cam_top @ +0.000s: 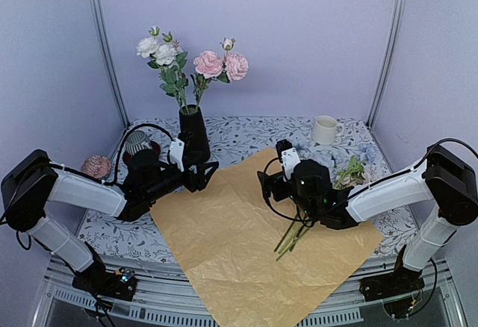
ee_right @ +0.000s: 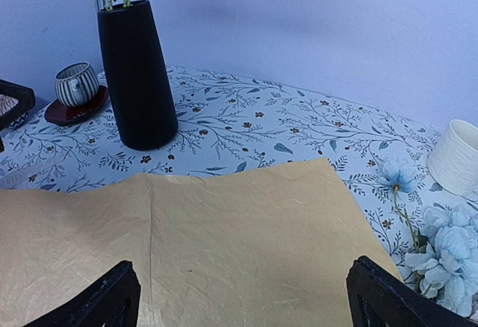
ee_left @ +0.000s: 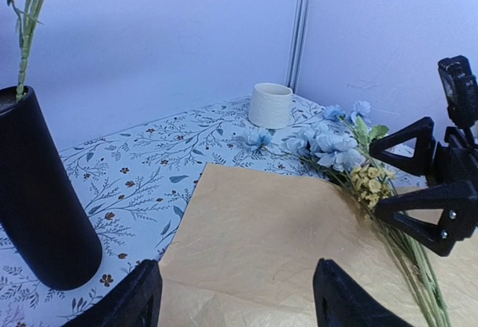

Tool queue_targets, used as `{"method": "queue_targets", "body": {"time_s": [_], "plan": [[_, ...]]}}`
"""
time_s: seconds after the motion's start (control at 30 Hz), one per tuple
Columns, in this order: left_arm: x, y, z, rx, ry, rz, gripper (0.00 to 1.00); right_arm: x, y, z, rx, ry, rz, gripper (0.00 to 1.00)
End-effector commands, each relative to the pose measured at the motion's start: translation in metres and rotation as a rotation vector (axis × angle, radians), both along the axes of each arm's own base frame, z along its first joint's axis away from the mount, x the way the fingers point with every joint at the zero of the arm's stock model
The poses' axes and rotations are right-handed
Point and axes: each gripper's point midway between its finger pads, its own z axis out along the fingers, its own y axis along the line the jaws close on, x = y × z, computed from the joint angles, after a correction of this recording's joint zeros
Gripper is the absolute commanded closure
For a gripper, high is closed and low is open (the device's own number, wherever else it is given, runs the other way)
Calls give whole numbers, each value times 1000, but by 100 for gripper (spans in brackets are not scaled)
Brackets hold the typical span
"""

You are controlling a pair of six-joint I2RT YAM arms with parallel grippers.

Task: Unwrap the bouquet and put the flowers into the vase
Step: Pick up the fake flower from the flattened wrapping paper.

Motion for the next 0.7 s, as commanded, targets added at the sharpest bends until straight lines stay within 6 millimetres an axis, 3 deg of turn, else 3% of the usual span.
{"method": "queue_targets", "body": {"time_s": [0.0,0.3,0.67], "plan": [[-4,-2,10,-8,-32,-4,28,-4,-5,18,18,-79,13,1],[-4,-2,10,-7,-33,-5,29,-5,8,12,-1,-31,59,1],[-5,-4,10,-6,-33,-7,28,-4,8,8,-8,-15,52,1]]}}
